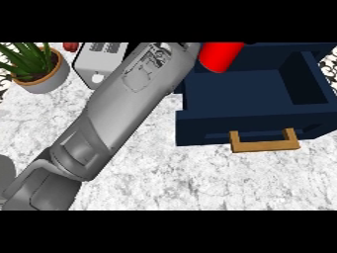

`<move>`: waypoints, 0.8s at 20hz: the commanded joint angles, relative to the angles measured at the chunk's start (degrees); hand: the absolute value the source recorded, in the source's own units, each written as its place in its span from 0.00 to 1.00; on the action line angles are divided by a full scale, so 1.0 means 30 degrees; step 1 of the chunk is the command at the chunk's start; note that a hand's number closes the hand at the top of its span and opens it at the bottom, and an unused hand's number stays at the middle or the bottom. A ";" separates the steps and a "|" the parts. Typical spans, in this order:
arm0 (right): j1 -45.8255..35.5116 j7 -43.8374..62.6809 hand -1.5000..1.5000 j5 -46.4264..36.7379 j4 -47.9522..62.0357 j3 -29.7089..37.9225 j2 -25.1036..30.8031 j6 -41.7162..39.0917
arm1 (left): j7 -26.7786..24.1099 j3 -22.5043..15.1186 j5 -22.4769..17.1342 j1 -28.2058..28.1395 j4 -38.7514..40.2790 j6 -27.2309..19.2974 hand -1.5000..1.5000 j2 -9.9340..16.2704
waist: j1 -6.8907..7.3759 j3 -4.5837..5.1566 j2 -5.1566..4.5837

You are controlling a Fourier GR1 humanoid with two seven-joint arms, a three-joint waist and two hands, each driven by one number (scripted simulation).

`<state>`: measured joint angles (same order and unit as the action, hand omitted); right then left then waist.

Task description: Pick up the can, place it into the drawer and close the drawer

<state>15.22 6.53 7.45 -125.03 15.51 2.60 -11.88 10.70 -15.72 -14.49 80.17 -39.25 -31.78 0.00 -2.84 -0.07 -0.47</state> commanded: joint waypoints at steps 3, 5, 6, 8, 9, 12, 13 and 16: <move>-0.0929 -0.0454 0.00 -0.0722 0.1152 -0.0263 -0.0013 0.0115 | -0.0615 -0.1572 -0.1584 0.1712 0.2298 -0.0524 1.00 0.0000 | -0.0237 -0.0019 -0.0089; -0.0190 0.0267 0.00 -0.0784 -0.0663 -0.0741 -0.0395 0.0290 | -0.1532 -0.1669 -0.1986 0.1351 0.3200 -0.0406 1.00 0.0000 | -0.0527 -0.0010 -0.0141; -0.0479 -0.0047 0.00 -0.1034 0.0025 -0.0953 -0.0560 0.0343 | -0.0893 -0.1577 -0.2584 0.2097 0.3337 -0.0378 1.00 0.0000 | -0.0520 -0.0018 -0.0152; -0.0632 -0.0612 0.00 -0.0437 0.0805 -0.0162 0.0044 -0.0179 | -0.1709 -0.2323 -0.3080 0.1496 0.3577 -0.0827 1.00 0.0000 | -0.0678 -0.0030 -0.0183; -0.1208 -0.0047 0.00 -0.0774 0.0626 -0.0649 -0.0300 0.0376 | -0.1622 -0.2122 -0.2962 0.2129 0.4347 -0.0429 1.00 0.0000 | -0.0583 -0.0023 -0.0216; -0.1154 0.1232 0.00 -0.0522 -0.0465 -0.0362 0.0122 0.0485 | -0.2376 -0.2897 -0.2979 0.1365 0.4580 -0.0055 1.00 0.0000 | -0.0332 -0.0001 -0.0114; -0.1460 -0.0089 0.00 -0.1320 0.0832 -0.0918 -0.0439 0.0600 | -0.3004 -0.3348 -0.3382 0.1233 0.4429 -0.0723 1.00 0.0000 | -0.0606 -0.0021 -0.0221; -0.2009 -0.0885 0.00 -0.0509 0.2162 -0.0073 0.0218 -0.0002 | -0.3410 -0.3889 -0.3584 0.1298 0.4942 -0.1863 1.00 0.0000 | -0.0955 -0.0049 -0.0315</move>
<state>10.91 5.98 5.06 -122.01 14.12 2.45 -11.11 2.72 -24.93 -24.19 84.43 -25.82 -34.58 0.01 -4.87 -0.15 -1.16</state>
